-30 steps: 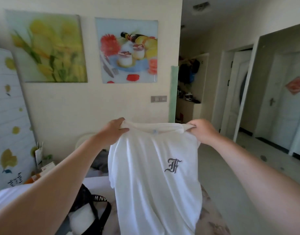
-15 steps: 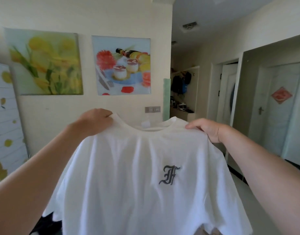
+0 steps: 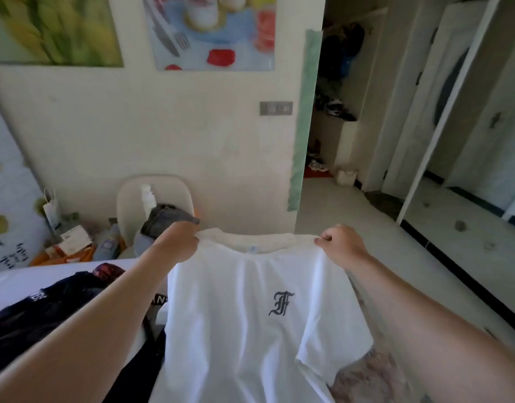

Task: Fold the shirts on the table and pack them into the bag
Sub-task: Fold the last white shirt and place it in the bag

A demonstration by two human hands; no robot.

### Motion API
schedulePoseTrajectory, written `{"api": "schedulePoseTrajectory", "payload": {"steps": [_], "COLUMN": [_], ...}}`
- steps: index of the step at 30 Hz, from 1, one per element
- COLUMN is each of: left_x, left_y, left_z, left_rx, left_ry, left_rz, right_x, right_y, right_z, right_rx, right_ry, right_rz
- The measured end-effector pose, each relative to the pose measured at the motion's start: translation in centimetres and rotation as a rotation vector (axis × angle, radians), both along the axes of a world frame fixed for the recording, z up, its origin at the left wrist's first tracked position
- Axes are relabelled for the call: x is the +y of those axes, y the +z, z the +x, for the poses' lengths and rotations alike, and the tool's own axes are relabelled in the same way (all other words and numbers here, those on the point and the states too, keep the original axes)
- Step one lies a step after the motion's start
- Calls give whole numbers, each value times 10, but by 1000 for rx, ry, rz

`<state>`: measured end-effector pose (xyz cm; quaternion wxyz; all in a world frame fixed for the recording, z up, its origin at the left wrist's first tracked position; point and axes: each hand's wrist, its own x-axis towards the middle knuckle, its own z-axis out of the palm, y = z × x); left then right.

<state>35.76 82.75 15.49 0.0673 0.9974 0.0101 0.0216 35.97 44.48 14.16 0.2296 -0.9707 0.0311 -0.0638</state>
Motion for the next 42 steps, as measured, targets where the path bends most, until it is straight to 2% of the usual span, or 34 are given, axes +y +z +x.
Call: {"api": "schedulePoseTrajectory", "payload": {"steps": [3,5,6,9,11,12,14,17,20,22,25,28,33,35,39,42], "left_x": [-10,-16,-16,-23,-24,-27,-42,-67,-78,-81,-78,-64,-63,-67,-66,-61], "left_y": [-37,-51,-78,-101,-127,-140,-167,-204,-244,-268,-307,-340,-320,-307,-292,-288], "left_z": [18,24,42,56,68,66,54,28,-9,-41,-85,-106,-104,-115,-165,-210], "left_rx": [-19,19,53,63,83,104,176,188,145,90,259,418,438,365,140,198], "left_ry": [75,128,158,278,347,339,305,173,8,-1,-18,-104,-140,-110,-78,-90], "left_rz": [96,42,-2,-299,-545,-596,-583,-577,-360,-272,-147,-3,-103,-188,-421,-393], "right_x": [12,21,30,44,54,58,62,71,83,93,93,62,37,49,74,84], "right_y": [-47,-60,-86,-105,-125,-138,-168,-216,-254,-276,-301,-321,-295,-285,-278,-278], "right_z": [27,36,61,76,84,80,64,24,-26,-63,-97,-97,-67,-74,-134,-196], "right_rx": [26,79,131,148,277,348,388,334,225,188,349,390,492,467,292,173], "right_ry": [-73,-127,-141,-91,18,61,105,158,215,232,216,305,406,416,442,449], "right_rz": [-59,24,89,298,387,379,272,62,-110,-137,-176,-378,-540,-503,-256,-108]}}
